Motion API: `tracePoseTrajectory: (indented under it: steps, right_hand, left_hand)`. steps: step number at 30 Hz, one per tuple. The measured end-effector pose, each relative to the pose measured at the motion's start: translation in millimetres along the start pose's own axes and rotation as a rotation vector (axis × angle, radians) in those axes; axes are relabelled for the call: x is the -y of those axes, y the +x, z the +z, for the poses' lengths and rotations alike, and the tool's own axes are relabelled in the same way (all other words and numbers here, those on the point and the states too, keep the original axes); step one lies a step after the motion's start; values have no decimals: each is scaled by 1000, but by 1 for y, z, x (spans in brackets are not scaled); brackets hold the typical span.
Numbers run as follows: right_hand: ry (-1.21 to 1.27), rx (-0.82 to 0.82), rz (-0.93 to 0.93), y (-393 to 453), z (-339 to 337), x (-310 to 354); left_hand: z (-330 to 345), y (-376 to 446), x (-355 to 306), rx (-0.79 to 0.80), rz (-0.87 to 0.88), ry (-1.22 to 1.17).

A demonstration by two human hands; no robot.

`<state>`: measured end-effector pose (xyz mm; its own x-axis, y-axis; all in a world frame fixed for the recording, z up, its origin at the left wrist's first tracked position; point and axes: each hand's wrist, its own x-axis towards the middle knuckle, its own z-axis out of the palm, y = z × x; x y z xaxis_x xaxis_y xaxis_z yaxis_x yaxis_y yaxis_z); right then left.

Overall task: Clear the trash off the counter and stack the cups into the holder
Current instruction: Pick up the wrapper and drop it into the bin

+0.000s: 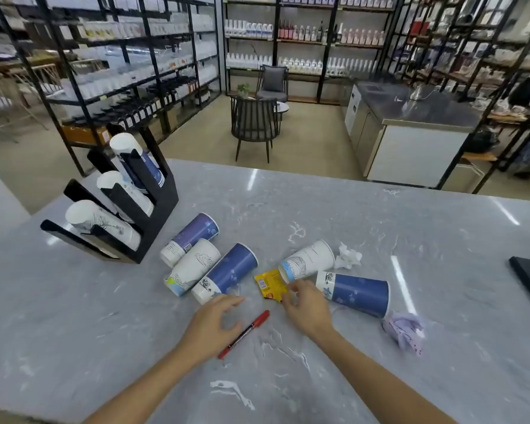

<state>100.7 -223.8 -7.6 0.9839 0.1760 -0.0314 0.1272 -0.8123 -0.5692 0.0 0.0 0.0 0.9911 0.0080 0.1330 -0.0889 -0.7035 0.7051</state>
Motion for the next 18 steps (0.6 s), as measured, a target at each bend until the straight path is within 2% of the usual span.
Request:
tracePoseTrajectory:
  steps: [3, 8, 18]
  right_hand:
    - [-55, -40, 80, 5, 8, 3]
    - [9, -101, 204, 10, 22, 10]
    - [24, -90, 322, 22, 37, 15]
  left_hand:
    - [13, 3, 5, 49, -29, 10]
    - [22, 6, 15, 163, -69, 63]
    - [18, 15, 29, 146, -49, 28]
